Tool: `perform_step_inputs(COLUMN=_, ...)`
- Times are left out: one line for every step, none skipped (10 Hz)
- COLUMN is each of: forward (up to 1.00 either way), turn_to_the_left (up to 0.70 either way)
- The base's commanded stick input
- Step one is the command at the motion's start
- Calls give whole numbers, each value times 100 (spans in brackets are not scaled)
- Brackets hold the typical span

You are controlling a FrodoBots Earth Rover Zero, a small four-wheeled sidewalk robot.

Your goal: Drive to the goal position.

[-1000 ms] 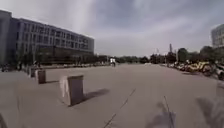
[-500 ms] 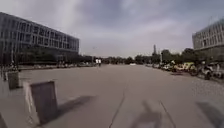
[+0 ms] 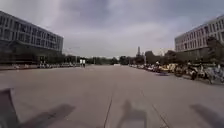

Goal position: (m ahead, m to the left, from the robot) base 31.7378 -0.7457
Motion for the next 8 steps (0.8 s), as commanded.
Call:
perform_step_inputs(forward=100, turn_to_the_left=0)
perform_step_inputs(forward=100, turn_to_the_left=0)
perform_step_inputs(forward=100, turn_to_the_left=0)
perform_step_inputs(forward=100, turn_to_the_left=0)
perform_step_inputs(forward=100, turn_to_the_left=0)
perform_step_inputs(forward=100, turn_to_the_left=0)
perform_step_inputs(forward=100, turn_to_the_left=-9)
perform_step_inputs(forward=100, turn_to_the_left=-37)
